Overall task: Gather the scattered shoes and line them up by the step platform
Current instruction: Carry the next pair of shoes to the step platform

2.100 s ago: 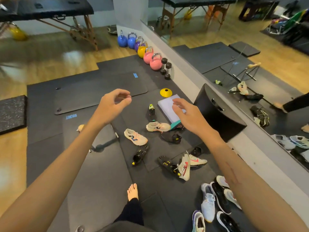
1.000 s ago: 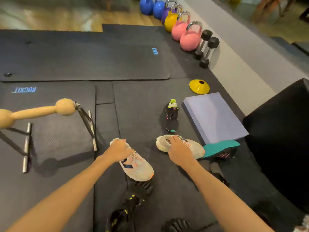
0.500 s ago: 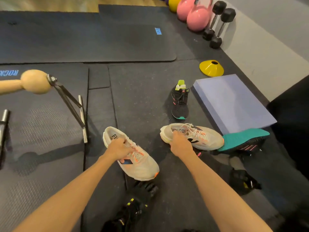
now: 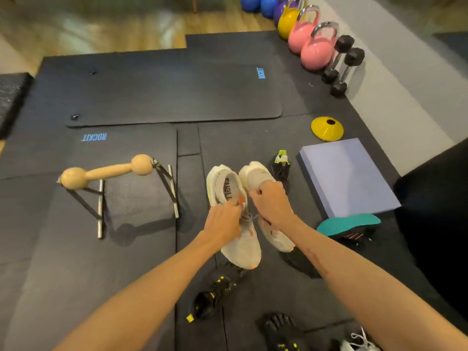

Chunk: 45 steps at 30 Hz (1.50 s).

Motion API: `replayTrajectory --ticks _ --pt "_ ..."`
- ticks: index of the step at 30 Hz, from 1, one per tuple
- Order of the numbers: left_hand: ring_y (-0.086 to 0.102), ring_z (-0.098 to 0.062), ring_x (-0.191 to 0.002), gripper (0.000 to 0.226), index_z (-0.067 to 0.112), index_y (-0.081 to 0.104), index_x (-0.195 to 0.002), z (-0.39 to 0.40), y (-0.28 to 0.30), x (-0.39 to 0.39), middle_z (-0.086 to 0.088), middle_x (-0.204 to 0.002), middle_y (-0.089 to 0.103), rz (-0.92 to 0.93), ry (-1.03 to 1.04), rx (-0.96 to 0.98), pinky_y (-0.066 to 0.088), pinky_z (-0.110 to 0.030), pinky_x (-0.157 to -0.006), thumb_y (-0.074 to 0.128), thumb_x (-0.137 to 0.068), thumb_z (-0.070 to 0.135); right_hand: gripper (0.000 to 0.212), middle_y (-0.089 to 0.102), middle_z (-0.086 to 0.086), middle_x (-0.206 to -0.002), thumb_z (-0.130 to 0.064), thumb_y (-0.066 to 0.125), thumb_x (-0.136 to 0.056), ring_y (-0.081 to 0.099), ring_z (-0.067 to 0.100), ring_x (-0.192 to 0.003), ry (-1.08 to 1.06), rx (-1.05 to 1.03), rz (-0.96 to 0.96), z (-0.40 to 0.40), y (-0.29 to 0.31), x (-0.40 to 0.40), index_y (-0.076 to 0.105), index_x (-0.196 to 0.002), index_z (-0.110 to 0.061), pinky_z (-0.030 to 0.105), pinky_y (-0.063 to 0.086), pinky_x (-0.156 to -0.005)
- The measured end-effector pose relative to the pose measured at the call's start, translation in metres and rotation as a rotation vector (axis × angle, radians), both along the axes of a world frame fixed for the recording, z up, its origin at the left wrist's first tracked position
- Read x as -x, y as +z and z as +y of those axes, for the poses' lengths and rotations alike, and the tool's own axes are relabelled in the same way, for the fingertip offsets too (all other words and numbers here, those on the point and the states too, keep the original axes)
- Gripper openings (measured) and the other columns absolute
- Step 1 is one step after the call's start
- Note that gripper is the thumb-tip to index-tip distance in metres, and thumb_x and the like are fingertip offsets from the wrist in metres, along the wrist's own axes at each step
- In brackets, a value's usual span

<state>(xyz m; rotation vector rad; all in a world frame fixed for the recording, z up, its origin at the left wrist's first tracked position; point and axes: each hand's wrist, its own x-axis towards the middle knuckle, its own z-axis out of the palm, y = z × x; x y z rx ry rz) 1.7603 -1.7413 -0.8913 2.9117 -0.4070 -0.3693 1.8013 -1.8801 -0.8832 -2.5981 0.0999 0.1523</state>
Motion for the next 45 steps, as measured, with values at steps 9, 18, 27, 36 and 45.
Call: replayTrajectory --ticks 9,18,27,36,45 --pt "0.059 -0.023 -0.045 0.033 0.015 0.073 -0.080 0.019 0.385 0.027 -0.009 -0.085 0.067 -0.285 -0.166 -0.183 0.046 -0.029 -0.043 0.084 -0.050 0.021 0.032 0.047 -0.004 -0.052 -0.039 0.061 -0.073 0.042 0.008 -0.044 -0.067 -0.380 -0.121 0.043 0.379 0.015 0.049 -0.060 -0.013 0.025 0.032 -0.044" --pt "0.062 -0.025 -0.096 0.033 0.013 0.062 -0.117 0.055 0.657 0.081 -0.004 -0.113 0.063 -0.406 -0.399 -0.017 0.045 -0.035 -0.071 0.049 -0.096 0.035 0.024 0.065 0.017 -0.086 -0.029 0.063 -0.086 0.055 0.036 -0.079 0.304 -0.047 -0.290 0.051 0.631 0.040 0.053 -0.071 -0.012 0.033 0.036 -0.062" --pt "0.045 -0.016 -0.120 0.052 0.020 0.059 -0.126 0.085 0.793 0.117 0.004 -0.129 0.057 -0.440 -0.263 -0.026 0.037 -0.034 -0.100 0.069 -0.082 0.046 0.008 0.062 0.008 -0.078 -0.012 0.066 -0.079 0.057 0.029 -0.075 0.940 0.323 -0.168 0.039 0.727 0.098 0.065 -0.072 -0.012 0.044 0.051 -0.072" --pt "0.049 -0.008 -0.109 0.086 0.021 0.043 -0.133 0.077 0.751 0.213 0.010 -0.123 0.052 -0.178 -0.058 0.303 0.040 -0.025 -0.090 0.076 -0.064 0.062 0.016 0.057 0.014 -0.064 -0.003 0.062 -0.079 0.044 0.030 -0.062 1.131 0.078 -0.246 0.046 0.721 0.164 0.058 -0.064 0.000 0.031 0.041 -0.058" --pt "0.047 -0.017 -0.088 0.071 0.012 0.051 -0.093 0.146 0.764 0.350 0.001 -0.092 0.057 -0.215 0.099 0.160 0.036 -0.037 -0.086 0.067 -0.058 0.072 0.016 0.062 0.018 -0.071 -0.008 0.063 -0.083 0.044 0.018 -0.062 1.412 0.062 -0.128 0.158 0.722 0.261 0.061 -0.070 0.001 0.037 0.039 -0.059"
